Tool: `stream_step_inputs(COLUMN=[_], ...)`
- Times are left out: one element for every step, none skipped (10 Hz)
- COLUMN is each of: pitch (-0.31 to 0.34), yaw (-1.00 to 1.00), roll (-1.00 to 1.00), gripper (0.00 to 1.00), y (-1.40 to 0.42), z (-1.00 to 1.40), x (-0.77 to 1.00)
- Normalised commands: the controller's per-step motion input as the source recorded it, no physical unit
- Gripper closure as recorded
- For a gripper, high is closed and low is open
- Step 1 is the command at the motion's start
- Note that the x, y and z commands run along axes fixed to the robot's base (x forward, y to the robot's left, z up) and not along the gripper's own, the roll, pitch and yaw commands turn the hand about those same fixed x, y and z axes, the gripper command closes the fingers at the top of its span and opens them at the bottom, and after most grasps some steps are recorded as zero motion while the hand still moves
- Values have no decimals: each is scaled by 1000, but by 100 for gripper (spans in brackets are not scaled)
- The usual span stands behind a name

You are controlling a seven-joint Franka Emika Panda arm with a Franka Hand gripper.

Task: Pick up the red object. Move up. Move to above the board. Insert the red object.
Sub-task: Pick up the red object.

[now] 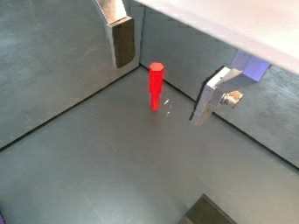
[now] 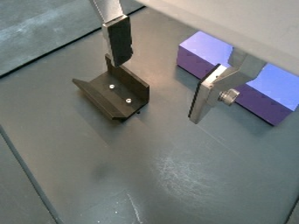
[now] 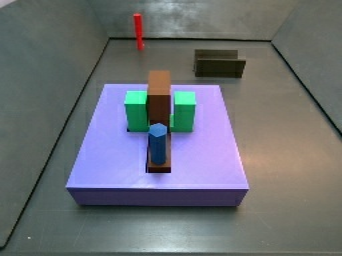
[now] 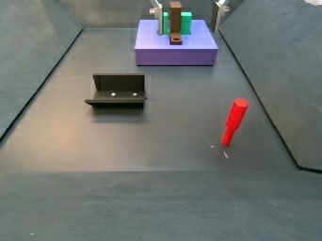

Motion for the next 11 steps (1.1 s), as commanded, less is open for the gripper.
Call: stream_step_inputs(pitch=[-111,-91,-43,-103,-133,-131,-136,-149,-119,-100,-87], yaw=[-40,-217,-403,-454,-489,-494,-483,-437,-311,-163,-63], roll=[-17,0,59,0,0,0,0,0,-24,-50,-24], gripper=[0,0,0,0,0,0,0,0,0,0,0], y=[-149,0,460,434,346,337,343,377,531,537,426], z=[-383,-563,-391,-309,-234,-234,-226,-197,-180,-169,-134], x=[0,-160,-520,-637,-754,-751,-754,-711,-426,-209,-137])
